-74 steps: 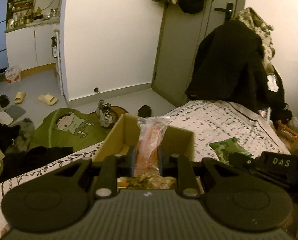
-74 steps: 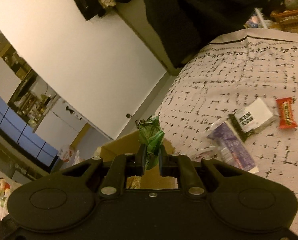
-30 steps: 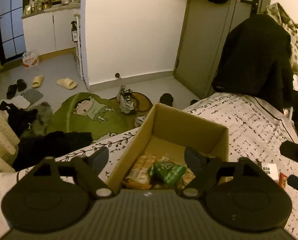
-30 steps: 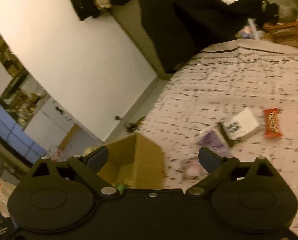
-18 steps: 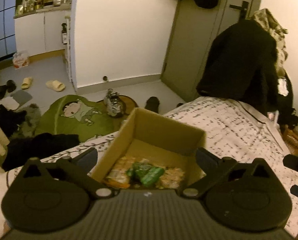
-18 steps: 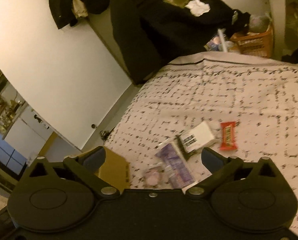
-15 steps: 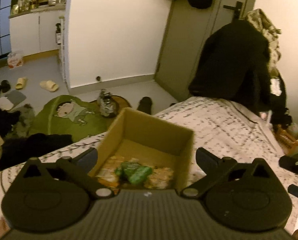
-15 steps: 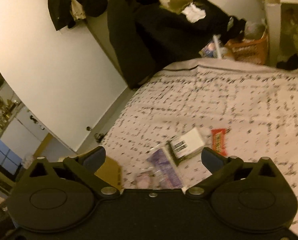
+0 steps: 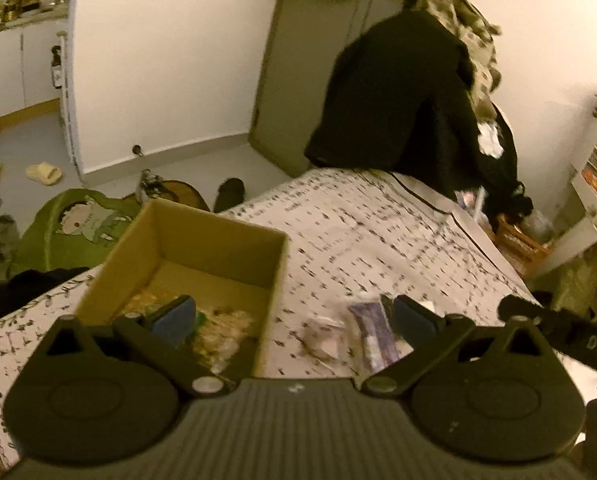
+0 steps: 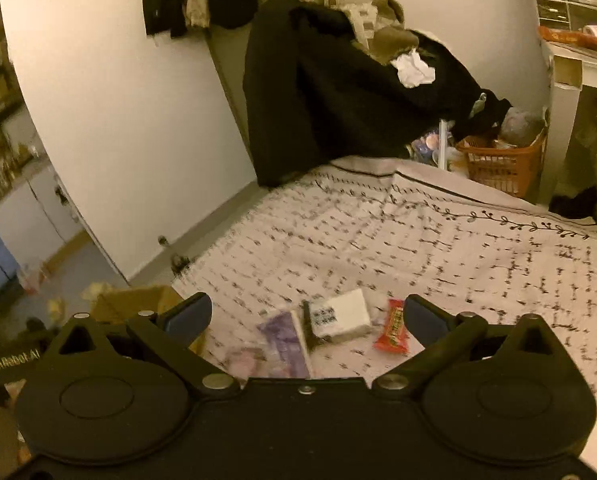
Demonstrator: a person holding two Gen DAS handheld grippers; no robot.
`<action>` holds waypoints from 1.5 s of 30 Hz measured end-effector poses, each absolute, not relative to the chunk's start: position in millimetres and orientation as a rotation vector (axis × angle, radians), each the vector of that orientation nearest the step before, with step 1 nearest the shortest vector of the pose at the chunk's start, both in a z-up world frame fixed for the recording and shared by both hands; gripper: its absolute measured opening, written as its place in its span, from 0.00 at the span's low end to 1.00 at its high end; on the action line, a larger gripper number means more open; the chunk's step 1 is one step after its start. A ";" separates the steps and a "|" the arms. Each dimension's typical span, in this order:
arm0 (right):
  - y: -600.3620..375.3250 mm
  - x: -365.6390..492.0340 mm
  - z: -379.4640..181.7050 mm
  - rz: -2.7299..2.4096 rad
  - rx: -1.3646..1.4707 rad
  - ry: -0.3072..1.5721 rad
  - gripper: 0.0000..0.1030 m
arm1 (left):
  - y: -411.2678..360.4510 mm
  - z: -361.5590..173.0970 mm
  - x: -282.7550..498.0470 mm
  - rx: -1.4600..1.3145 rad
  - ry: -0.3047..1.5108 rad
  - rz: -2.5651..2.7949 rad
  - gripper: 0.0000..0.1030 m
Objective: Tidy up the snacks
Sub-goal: 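Move both tools back to the remaining snacks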
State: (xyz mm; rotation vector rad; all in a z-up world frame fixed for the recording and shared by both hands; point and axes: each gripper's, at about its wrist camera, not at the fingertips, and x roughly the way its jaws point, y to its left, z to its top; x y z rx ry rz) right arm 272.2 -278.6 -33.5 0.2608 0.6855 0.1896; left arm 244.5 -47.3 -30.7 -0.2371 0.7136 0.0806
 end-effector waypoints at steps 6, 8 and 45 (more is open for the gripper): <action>-297.2 270.7 -39.3 0.159 0.232 0.704 1.00 | -68.2 -31.3 242.9 -0.171 0.698 0.059 1.00; -301.4 270.6 -41.4 0.168 0.227 0.713 1.00 | -73.1 -32.3 243.6 -0.170 0.692 0.052 1.00; -306.9 319.1 -118.5 0.114 0.234 0.859 0.55 | -115.3 -134.5 281.3 -0.144 0.677 0.058 0.42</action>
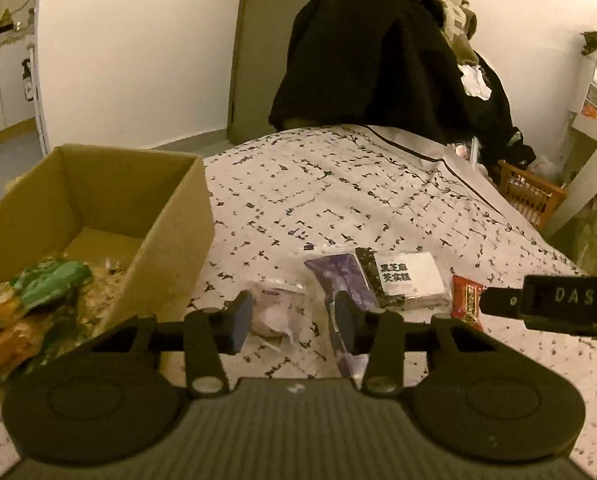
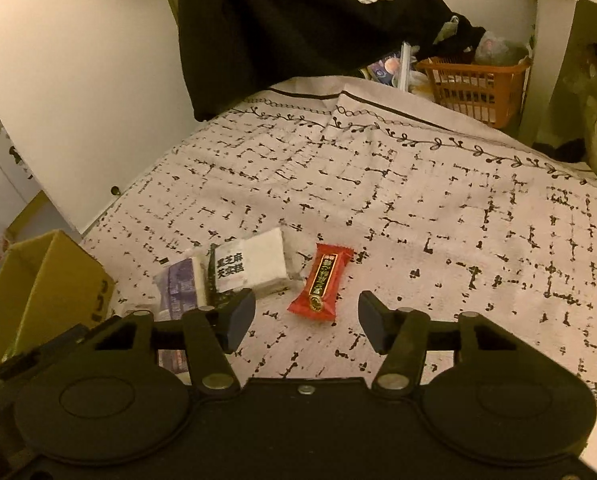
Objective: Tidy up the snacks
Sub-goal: 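Move both tools back to the remaining snacks, then grasp the pink bun packet with the left tool while the right tool grasps the red bar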
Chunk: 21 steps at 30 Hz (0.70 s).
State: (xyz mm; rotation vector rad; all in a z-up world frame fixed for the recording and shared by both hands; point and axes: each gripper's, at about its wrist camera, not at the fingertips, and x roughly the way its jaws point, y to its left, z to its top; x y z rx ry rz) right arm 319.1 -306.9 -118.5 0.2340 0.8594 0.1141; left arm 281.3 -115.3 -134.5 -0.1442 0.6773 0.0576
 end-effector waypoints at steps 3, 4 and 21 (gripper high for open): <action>-306.5 323.4 -124.1 0.110 0.248 0.871 0.55 | -115.6 -142.8 286.0 -0.134 0.679 0.084 0.42; -305.9 324.7 -125.8 0.109 0.251 0.875 0.55 | -115.5 -145.1 287.7 -0.130 0.679 0.088 0.42; -284.1 341.5 -145.0 0.092 0.247 0.868 0.55 | -118.2 -175.4 310.0 -0.051 0.721 0.102 0.45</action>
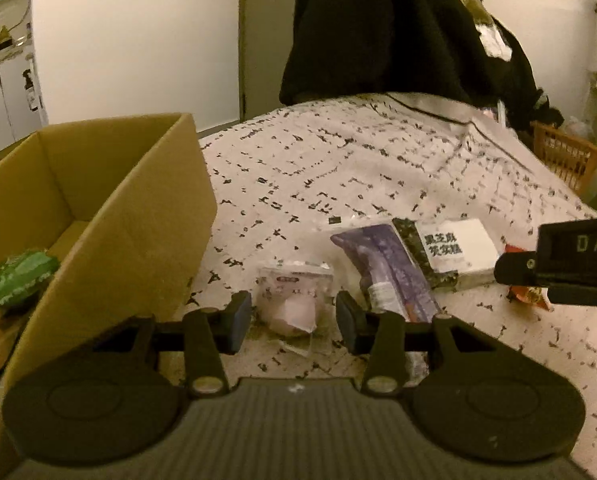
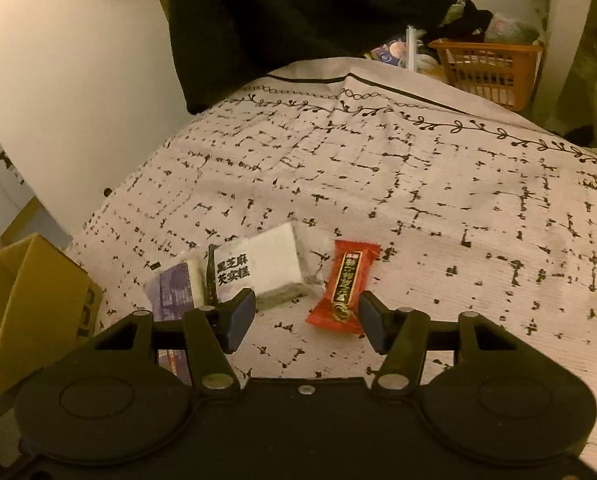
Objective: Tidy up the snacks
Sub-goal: 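Grasp the pink bun packet with the left tool while the right tool grasps the red bar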
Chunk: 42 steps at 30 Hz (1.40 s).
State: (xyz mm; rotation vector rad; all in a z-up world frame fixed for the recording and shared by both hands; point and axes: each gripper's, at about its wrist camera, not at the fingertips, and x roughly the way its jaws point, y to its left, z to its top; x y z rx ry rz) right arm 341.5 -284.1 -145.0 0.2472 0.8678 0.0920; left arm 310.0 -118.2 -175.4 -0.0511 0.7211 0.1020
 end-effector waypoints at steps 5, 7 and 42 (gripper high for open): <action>-284.6 344.1 -148.8 0.036 0.223 0.860 0.55 | -120.5 -181.2 316.5 -0.032 0.750 0.097 0.46; -289.1 345.1 -151.8 0.011 0.234 0.859 0.55 | -121.0 -182.2 316.7 -0.024 0.749 0.097 0.46; -292.0 325.6 -122.9 0.011 0.170 0.791 0.19 | -111.7 -142.7 279.5 -0.133 0.721 0.070 0.34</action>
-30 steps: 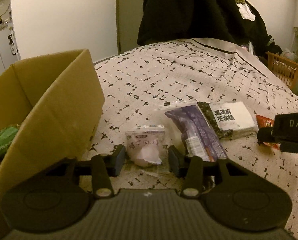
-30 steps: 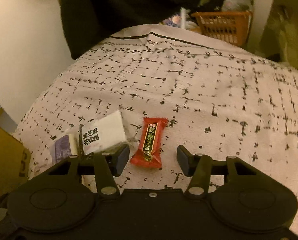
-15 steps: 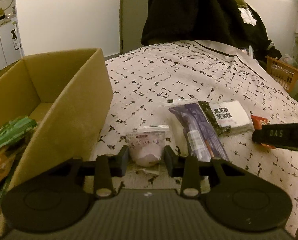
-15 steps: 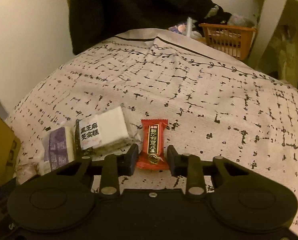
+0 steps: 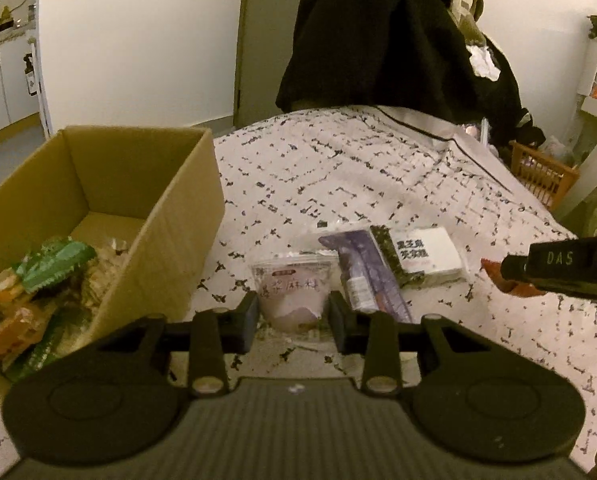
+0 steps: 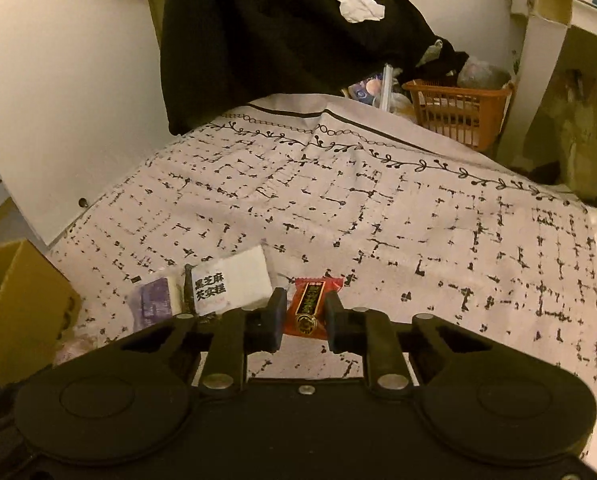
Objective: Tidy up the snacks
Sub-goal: 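Grasp the pink bun packet with the left tool while the right tool grasps the red bar, then lift the pink bun packet toward the box with the left tool while the right tool carries the red bar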
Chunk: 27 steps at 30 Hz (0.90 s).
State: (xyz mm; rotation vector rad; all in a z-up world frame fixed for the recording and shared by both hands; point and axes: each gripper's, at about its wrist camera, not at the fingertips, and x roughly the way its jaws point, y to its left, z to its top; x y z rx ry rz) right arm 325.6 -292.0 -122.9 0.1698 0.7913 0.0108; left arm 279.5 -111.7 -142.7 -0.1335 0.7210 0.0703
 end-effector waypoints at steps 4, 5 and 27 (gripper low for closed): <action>-297.6 319.1 -114.3 0.023 0.222 0.766 0.19 | -109.2 -132.0 276.7 -0.147 0.701 0.068 0.34; -298.6 317.3 -110.5 0.030 0.231 0.753 0.19 | -108.7 -128.7 276.0 -0.148 0.696 0.067 0.34; -256.0 294.5 -54.8 0.243 0.307 0.594 0.19 | -64.1 -66.8 260.0 -0.144 0.601 0.126 0.34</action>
